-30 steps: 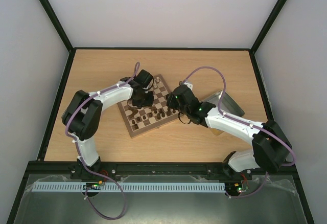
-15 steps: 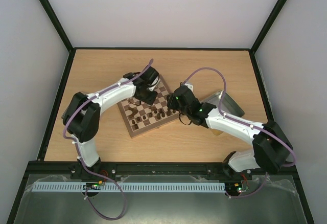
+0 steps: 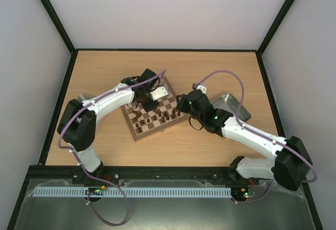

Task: Set up the chess pieces on the board
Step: Pick up the chess piece from the chessboard.

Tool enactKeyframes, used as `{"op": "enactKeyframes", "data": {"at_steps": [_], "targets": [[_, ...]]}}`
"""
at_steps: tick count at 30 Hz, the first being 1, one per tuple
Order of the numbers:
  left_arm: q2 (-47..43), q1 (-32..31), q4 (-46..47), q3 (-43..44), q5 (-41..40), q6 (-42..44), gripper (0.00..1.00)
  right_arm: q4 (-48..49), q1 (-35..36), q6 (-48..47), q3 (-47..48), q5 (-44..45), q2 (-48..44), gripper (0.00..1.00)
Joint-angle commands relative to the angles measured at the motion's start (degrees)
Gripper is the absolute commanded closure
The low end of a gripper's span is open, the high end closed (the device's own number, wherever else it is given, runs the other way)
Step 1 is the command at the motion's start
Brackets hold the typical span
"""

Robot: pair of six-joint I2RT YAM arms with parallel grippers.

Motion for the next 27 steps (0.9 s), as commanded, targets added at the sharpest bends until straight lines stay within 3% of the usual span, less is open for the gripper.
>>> {"op": "enactKeyframes", "data": {"at_steps": [1, 12, 27], "targets": [[3.9, 0.8, -1.6, 2.2, 2.1, 8.3, 0.61, -1.0, -0.2, 1.4, -1.5, 3.3, -2.9, 0.55], [8.7, 1.1, -1.7, 4.0, 0.2, 8.2, 0.61, -1.1, -0.2, 1.2, -1.2, 3.6, -3.1, 0.55], [11.2, 1.9, -3.7, 4.2, 3.5, 10.0, 0.62, -1.5, -0.2, 1.1, -1.1, 4.3, -2.8, 0.55]]}}
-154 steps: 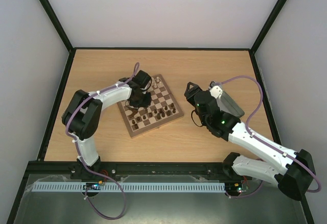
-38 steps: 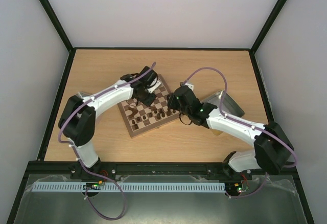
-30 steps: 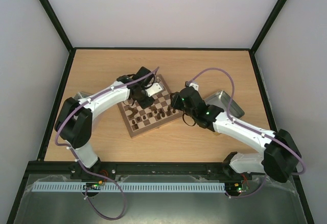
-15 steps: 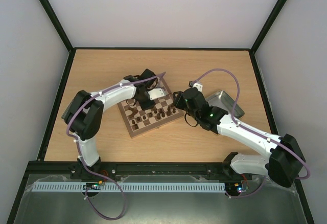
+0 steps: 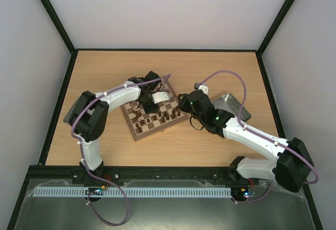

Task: Set up the chess pieces on the board
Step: Pick up the chess piece from the chessboard.

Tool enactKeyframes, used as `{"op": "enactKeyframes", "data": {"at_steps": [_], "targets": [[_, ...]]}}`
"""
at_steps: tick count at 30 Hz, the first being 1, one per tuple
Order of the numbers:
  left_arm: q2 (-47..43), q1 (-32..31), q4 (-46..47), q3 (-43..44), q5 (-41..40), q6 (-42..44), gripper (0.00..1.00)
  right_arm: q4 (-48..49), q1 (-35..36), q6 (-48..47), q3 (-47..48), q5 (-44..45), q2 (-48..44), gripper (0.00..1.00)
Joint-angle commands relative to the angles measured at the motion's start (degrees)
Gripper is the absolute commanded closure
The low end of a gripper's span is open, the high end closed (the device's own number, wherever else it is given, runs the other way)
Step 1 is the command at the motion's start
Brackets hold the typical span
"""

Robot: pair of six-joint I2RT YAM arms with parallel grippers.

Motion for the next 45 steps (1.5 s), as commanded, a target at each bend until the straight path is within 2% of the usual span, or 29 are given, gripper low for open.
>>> {"op": "enactKeyframes", "data": {"at_steps": [1, 8, 20, 34, 40, 45], "targets": [[2.0, 0.5, -1.9, 1.4, 1.0, 1.3, 0.63, -1.3, -0.2, 0.2, -0.4, 2.1, -0.6, 0.55], [2.3, 0.5, -0.4, 1.2, -0.6, 0.5, 0.67, -1.4, -0.2, 0.4, -0.5, 2.3, -0.6, 0.55], [3.5, 0.3, 0.4, 1.9, 1.3, 0.7, 0.65, -1.8, -0.2, 0.6, -0.5, 2.9, -0.6, 0.55], [1.7, 0.7, 1.6, 1.3, 1.0, 0.8, 0.84, -1.8, -0.2, 1.0, -0.8, 2.7, -1.1, 0.55], [-2.5, 2.3, 3.8, -0.5, 2.0, -1.5, 0.87, 0.2, -0.2, 1.2, -1.7, 1.0, -2.2, 0.55], [-6.0, 3.7, 4.1, -0.7, 3.5, -4.4, 0.87, 4.1, -0.2, 2.0, -3.2, -4.2, -2.5, 0.54]]}}
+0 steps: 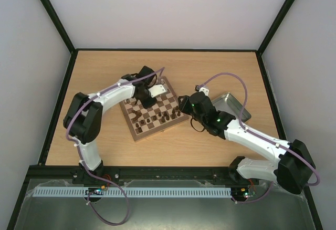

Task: Set up the chess pieces on the board
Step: Pick up the chess piece from the chessboard, then place the chess piece on the chessboard.

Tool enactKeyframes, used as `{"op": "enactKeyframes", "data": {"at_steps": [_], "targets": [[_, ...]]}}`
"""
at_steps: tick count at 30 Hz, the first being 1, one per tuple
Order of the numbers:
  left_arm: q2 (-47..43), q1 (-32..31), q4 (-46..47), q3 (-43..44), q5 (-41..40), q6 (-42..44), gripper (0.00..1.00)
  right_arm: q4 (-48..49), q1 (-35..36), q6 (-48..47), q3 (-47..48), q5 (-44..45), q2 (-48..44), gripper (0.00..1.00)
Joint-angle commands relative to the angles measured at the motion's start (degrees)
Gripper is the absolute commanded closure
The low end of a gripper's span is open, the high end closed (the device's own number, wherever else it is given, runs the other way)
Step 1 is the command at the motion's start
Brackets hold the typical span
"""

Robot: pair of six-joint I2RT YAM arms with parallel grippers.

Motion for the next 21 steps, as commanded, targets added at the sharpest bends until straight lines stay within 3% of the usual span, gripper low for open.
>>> {"op": "enactKeyframes", "data": {"at_steps": [1, 9, 13, 16, 21], "targets": [[-5.2, 1.2, 0.9, -0.7, 2.9, -3.0, 0.87, 4.4, -0.2, 1.1, -1.7, -4.8, -1.0, 0.54], [-15.6, 2.0, 1.6, -5.4, 16.2, -3.4, 0.87, 10.7, -0.2, 2.7, -1.7, -17.7, -0.4, 0.40], [-21.0, 2.5, 1.4, -7.0, 23.7, -1.9, 0.87, 13.0, -0.2, 7.6, -1.4, -19.9, 1.2, 0.33], [-24.5, 2.6, 1.5, -7.7, 27.1, -1.4, 0.87, 15.9, -0.3, 11.0, -0.8, -22.1, 3.5, 0.33], [-27.5, 2.7, 1.6, -8.8, 28.8, -1.1, 0.87, 19.1, -0.2, 15.0, 1.0, -23.2, 5.8, 0.44]]}}
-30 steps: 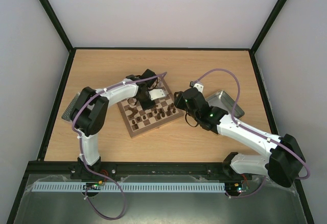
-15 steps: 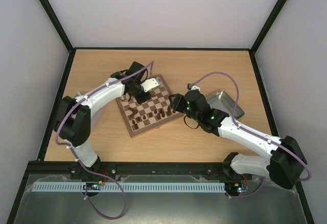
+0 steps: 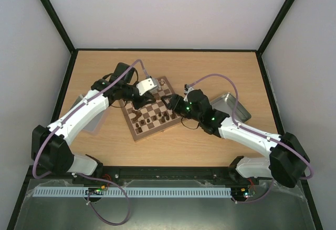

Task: Set up the chess pieces on the board
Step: Place the chess piece on the chessboard.

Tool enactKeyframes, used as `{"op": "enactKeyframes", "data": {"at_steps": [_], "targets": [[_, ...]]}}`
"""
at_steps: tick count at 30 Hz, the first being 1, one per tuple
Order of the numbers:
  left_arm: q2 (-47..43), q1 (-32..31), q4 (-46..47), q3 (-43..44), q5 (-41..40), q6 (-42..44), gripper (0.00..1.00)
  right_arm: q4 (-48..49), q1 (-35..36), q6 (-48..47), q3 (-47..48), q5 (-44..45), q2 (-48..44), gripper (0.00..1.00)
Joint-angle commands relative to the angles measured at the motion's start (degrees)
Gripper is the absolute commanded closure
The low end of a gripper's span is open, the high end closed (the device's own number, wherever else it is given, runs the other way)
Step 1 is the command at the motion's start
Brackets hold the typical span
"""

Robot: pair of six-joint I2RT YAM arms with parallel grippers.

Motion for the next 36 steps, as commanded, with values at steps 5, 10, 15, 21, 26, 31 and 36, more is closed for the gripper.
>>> {"op": "enactKeyframes", "data": {"at_steps": [5, 10, 15, 21, 26, 31, 36], "targets": [[-1.7, 0.1, 0.1, -1.3, 5.9, 1.1, 0.86, 8.6, -0.3, 5.6, 2.0, -2.9, 0.7, 0.48], [-1.8, 0.1, 1.0, -1.3, 6.7, 0.9, 0.87, 8.4, -0.2, 5.3, 2.2, -4.3, 1.0, 0.46], [-2.1, 0.1, 1.3, -1.2, 6.6, 0.6, 0.86, 9.2, -0.3, 5.8, 2.3, -6.8, 2.0, 0.62], [-1.7, 0.3, 1.5, -1.2, 5.7, 0.1, 0.86, 8.7, -0.2, 5.6, 2.3, -8.0, 1.6, 0.81], [-2.1, 0.2, 1.8, -0.7, 3.9, -1.8, 0.67, 4.9, -0.2, 3.0, 3.8, -5.8, 1.6, 0.96], [-6.3, 0.6, 4.1, -2.1, -7.8, -8.8, 0.32, -4.1, -0.3, -3.5, 6.6, -0.3, 1.6, 0.98], [-15.3, 1.2, 11.1, -7.5, -28.7, -21.8, 0.14, -15.8, 0.0, -13.1, 11.4, 4.7, 4.2, 0.98]]}}
